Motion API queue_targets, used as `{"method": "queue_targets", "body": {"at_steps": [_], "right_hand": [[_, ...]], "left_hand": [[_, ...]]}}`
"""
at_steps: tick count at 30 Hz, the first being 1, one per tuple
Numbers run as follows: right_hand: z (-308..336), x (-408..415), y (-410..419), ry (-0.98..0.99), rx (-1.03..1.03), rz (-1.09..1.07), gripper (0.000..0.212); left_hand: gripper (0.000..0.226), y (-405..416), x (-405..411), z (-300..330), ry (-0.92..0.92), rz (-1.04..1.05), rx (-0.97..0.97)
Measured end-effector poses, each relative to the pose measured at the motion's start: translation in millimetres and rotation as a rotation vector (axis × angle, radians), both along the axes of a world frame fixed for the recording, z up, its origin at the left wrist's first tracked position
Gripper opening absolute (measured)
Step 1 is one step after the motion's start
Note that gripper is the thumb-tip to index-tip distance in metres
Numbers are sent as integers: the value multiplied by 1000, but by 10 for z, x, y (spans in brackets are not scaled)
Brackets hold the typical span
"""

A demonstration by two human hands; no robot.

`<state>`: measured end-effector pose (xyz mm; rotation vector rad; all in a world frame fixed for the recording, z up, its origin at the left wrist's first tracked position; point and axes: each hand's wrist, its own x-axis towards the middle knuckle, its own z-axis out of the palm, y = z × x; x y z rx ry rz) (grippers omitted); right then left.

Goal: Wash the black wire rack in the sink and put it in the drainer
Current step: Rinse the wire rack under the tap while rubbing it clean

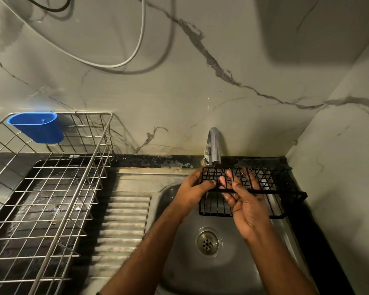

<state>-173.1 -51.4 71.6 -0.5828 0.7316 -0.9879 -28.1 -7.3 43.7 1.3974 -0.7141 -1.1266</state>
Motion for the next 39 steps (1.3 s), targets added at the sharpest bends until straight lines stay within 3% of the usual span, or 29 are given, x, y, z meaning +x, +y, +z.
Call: {"method": "queue_targets", "body": {"at_steps": [39], "right_hand": [[77, -69, -40, 43, -31, 7, 61]], "left_hand": [[36, -22, -94, 162, -3, -22, -38]]}}
